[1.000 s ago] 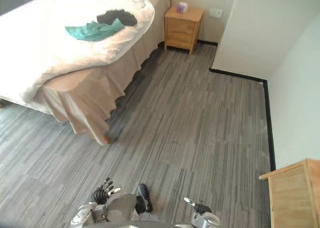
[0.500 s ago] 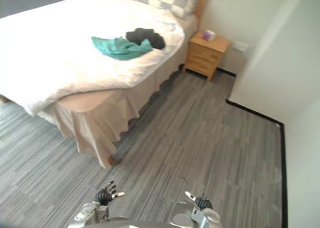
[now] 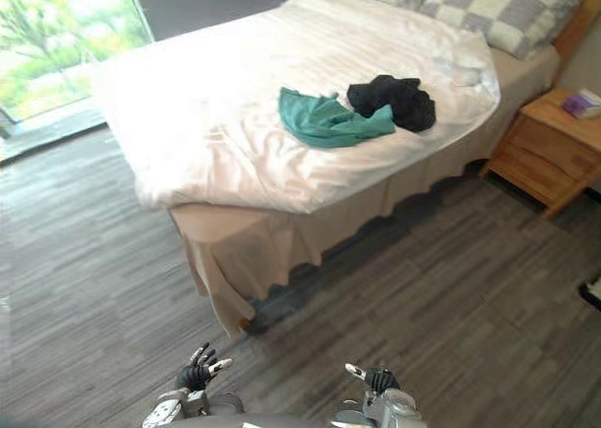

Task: Tidy the bed and pick cloth on bed and put in laundry

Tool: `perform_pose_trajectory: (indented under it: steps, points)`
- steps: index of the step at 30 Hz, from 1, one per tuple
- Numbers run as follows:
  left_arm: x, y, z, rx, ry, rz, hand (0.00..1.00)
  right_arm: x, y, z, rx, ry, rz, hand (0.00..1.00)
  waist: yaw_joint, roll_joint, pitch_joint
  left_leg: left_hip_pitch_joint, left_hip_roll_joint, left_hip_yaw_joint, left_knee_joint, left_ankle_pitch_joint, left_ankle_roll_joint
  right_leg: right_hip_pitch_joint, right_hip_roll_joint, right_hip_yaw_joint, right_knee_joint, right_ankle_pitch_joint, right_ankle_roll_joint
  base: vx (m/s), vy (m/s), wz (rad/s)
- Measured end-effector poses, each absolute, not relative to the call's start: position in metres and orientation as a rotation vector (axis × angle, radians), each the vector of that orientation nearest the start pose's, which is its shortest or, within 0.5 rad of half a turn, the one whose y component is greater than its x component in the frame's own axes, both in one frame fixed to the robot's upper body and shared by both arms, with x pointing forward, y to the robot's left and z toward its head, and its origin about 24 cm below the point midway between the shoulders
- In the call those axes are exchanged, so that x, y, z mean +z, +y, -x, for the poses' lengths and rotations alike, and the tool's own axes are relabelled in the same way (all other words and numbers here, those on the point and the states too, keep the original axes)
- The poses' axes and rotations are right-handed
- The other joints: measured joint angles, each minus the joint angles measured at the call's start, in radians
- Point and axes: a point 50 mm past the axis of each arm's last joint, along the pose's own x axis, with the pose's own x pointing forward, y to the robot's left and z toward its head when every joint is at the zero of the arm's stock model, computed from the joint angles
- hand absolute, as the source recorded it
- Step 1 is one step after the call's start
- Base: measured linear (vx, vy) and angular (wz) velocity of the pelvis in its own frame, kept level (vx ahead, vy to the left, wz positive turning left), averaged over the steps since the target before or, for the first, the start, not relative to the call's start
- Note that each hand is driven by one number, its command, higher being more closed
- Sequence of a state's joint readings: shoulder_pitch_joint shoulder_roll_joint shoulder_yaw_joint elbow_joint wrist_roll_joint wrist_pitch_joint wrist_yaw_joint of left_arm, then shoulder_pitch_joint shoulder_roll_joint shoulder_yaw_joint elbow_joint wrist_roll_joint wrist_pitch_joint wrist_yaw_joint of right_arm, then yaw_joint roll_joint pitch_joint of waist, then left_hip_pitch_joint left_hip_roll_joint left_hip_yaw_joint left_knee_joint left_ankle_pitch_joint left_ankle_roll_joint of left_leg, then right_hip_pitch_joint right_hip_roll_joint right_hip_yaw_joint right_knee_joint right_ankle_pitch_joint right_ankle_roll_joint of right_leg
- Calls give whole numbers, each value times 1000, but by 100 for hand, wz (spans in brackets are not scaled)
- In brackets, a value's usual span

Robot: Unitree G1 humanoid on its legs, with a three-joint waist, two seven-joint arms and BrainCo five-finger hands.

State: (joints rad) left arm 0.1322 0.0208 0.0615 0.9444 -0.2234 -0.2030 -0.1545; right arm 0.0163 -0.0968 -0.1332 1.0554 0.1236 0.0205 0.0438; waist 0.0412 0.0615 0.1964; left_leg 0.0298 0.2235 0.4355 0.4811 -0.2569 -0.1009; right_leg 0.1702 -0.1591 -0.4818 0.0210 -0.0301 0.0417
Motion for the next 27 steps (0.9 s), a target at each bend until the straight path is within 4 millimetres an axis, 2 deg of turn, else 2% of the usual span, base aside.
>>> perform_pose_trajectory:
  steps: [1,2,4,5,6,9,10,11,12,13,14,15,16,17,18,20,21,22,23,24,25,26,27]
  points:
    - [-146,167,-115,66,828,248,0,-157,-204,-112,-213,1082,-124,0,-6,3,-1,-20,-26,45,-114,57,19,17,-2,-38,-11,-2,17,125,56,92]
    - [-146,165,-115,49,829,250,0,-157,-204,-110,-221,1083,-134,0,-8,1,-7,-14,-29,144,-188,92,91,33,-2,-74,-17,-7,40,182,100,106]
    - [-144,174,-117,48,815,232,0,-159,-198,-108,-203,1091,-142,0,5,-36,-20,-8,-75,141,-256,115,97,34,-22,-102,-36,-1,55,183,112,58]
    - [-143,178,-120,60,798,229,0,-158,-190,-112,-173,1077,-150,0,24,-61,-26,-8,-106,136,-300,134,102,36,-31,-114,-58,10,64,166,91,27]
    - [-142,180,-121,60,793,225,0,-158,-183,-115,-146,1073,-143,0,31,-71,-26,-5,-128,132,-331,147,109,34,-37,-117,-61,15,70,167,78,25]
    - [-143,177,-119,48,805,227,0,-158,-180,-116,-130,1073,-134,0,30,-65,-29,38,-165,132,-382,149,112,50,-62,-116,-42,11,75,148,89,7]
    - [-144,176,-119,39,822,227,0,-157,-181,-118,-134,1069,-130,0,26,-54,-30,65,-180,125,-425,155,118,42,-84,-115,27,-8,80,94,93,6]
    - [-145,173,-117,30,835,229,0,-157,-182,-117,-140,1069,-131,0,21,-55,-28,81,-186,111,-449,156,118,21,-103,-112,99,-29,84,71,113,28]
    - [-147,169,-117,-1,861,218,0,-156,-190,-118,-176,1061,-130,0,10,-39,-31,105,-192,83,-475,150,121,-51,-162,-82,332,-63,52,68,112,54]
    - [-148,169,-116,-17,880,204,0,-155,-197,-117,-202,1059,-124,0,0,-40,-30,120,-197,49,-477,137,124,-118,-210,-33,516,-46,49,149,88,102]
    - [-148,172,-119,-41,895,173,0,-155,-198,-116,-222,1043,-136,0,-21,-44,-24,146,-199,-10,-470,132,141,-174,-221,56,655,-104,72,160,14,114]
    - [-148,176,-120,-44,901,157,0,-155,-198,-113,-233,1043,-153,0,-30,-60,-23,148,-197,-40,-466,127,145,-184,-207,79,676,-135,72,184,-72,147]
    - [-148,182,-121,-39,911,138,0,-157,-193,-110,-251,1043,-200,0,-36,-88,-15,158,-188,-95,-460,123,144,-201,-170,118,672,-175,61,177,-126,149]
    - [-148,187,-123,-36,921,127,0,-158,-190,-106,-277,1038,-241,0,-36,-101,-5,171,-176,-139,-458,126,135,-208,-127,134,628,-197,56,215,-162,155]
    - [-148,186,-123,-37,931,127,0,-158,-190,-105,-291,1031,-261,0,-37,-101,-5,177,-169,-174,-458,134,122,-213,-97,143,569,-198,54,244,-179,137]
    - [-149,186,-123,-43,935,122,0,-158,-189,-105,-303,1018,-285,0,-38,-100,-5,181,-167,-220,-460,137,99,-212,-52,168,406,-168,49,203,-169,94]
    - [-148,189,-123,-35,932,116,0,-158,-186,-105,-297,1019,-298,0,-36,-122,-9,183,-190,-229,-465,137,84,-213,-46,187,283,-48,25,157,-161,50]
    - [-149,187,-121,-24,940,123,0,-159,-186,-104,-293,1022,-300,0,-31,-123,-12,192,-188,-229,-472,134,77,-193,-52,178,270,-76,19,205,-189,24]
    - [-150,182,-120,-6,939,143,0,-158,-189,-106,-283,1016,-297,0,-24,-76,-13,199,-168,-213,-489,141,59,-172,-25,168,222,-63,14,183,-139,1]
    - [-153,173,-115,-7,950,174,0,-157,-194,-109,-274,1007,-282,0,-29,-55,-15,201,-154,-182,-502,146,45,-153,-4,160,173,-53,12,172,-104,-6]
    - [-153,171,-114,-2,950,183,0,-156,-196,-108,-268,1008,-275,0,-31,-45,-18,203,-149,-168,-504,147,40,-143,5,157,152,-50,10,138,-68,-4]
    - [-153,171,-112,13,950,199,0,-157,-195,-108,-259,1015,-269,0,-33,-40,-19,218,-137,-148,-512,156,17,-110,26,152,104,-36,5,113,-70,-7]
    - [-154,171,-112,22,948,206,0,-157,-194,-107,-254,1020,-269,0,-33,-40,-19,224,-132,-139,-514,158,14,-95,34,151,82,-29,5,107,-101,-8]
